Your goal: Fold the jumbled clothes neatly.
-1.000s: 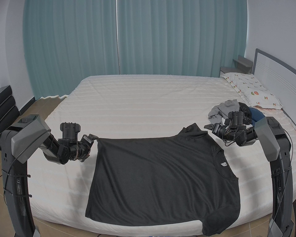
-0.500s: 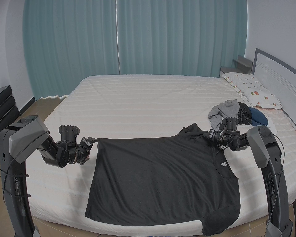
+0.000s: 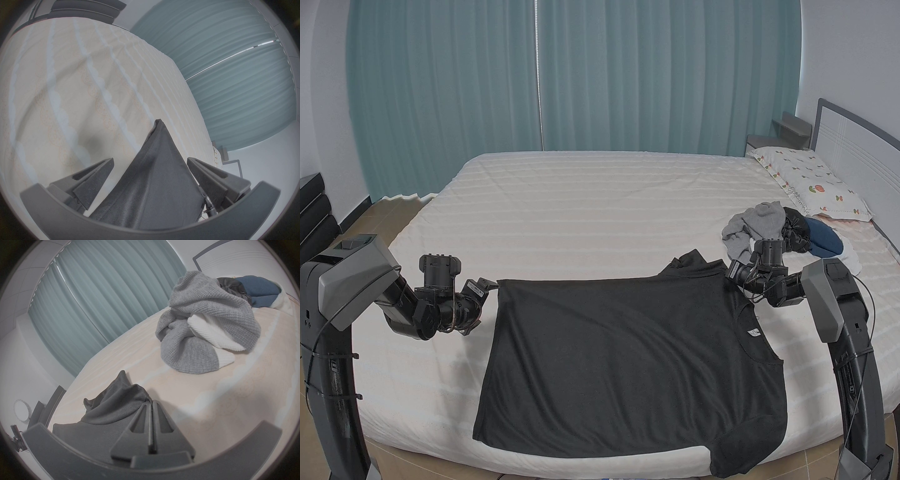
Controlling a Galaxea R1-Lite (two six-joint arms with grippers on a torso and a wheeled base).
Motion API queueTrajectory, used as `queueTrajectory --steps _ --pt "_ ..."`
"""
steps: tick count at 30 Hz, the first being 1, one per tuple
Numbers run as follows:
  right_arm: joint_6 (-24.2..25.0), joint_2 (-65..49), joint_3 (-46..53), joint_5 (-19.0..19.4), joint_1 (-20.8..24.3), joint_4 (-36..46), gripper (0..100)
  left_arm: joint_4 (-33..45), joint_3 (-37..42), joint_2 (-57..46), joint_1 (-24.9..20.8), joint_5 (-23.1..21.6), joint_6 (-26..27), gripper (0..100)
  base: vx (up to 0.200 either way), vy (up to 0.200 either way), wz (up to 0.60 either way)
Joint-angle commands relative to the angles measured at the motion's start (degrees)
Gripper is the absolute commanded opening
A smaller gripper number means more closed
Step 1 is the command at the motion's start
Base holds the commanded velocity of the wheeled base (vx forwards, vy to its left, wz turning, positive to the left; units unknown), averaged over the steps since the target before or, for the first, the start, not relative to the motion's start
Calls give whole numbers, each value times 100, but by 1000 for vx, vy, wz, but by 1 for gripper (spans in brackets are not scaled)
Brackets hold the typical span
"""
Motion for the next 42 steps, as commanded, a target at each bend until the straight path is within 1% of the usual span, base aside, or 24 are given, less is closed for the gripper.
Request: queueTrajectory --steps 1,8,18,19,22,25,27,28,29,31,33,35,38,39,40,42 --pt "9 26 -4 -19 -56 -78 0 -3 0 4 -8 1 -2 100 0 0 0" --pt "9 26 -4 -54 -127 -324 0 -3 8 4 -8 1 -2 100 0 0 0" --pt "9 61 -4 -89 -109 -350 0 6 17 -4 -8 1 7 100 0 0 0" --pt "9 61 -4 -89 -109 -350 100 6 26 -13 -8 1 7 100 0 0 0" --pt "27 79 -4 -98 -100 -350 100 6 26 -13 -26 10 7 100 0 0 0" --pt "106 0 -4 -317 -83 -438 100 -12 193 -40 -43 -8 33 100 0 0 0" --pt "291 -141 109 -432 -83 -570 100 -12 281 -128 -43 -8 42 100 0 0 0" --pt "466 -413 478 -432 -83 -728 100 -12 395 -251 -43 -17 42 100 0 0 0" --pt "563 -624 812 -423 -92 -834 100 -12 483 -365 -43 -17 42 100 0 0 0" --pt "695 -1213 1805 -344 -100 -1133 100 -12 632 -558 -43 -17 42 100 0 0 0" --pt "730 -1863 2956 -98 -92 -1607 100 -12 896 -839 -52 -17 59 100 0 0 0" --pt "739 -2294 3774 78 -92 -1959 100 -21 1177 -1059 -52 -60 77 100 0 0 0" --pt "739 -2883 4952 175 -48 -2381 100 -196 1652 -1437 -17 -368 95 100 0 0 0" --pt "748 -3138 5391 184 -30 -2512 100 -337 1898 -1595 9 -544 86 100 0 0 0" --pt "809 -3384 5830 210 -21 -2635 100 -460 2153 -1727 9 -676 86 100 0 0 0" --pt "1046 -3779 6490 359 40 -2855 100 -680 2566 -1920 -8 -720 95 100 0 0 0"
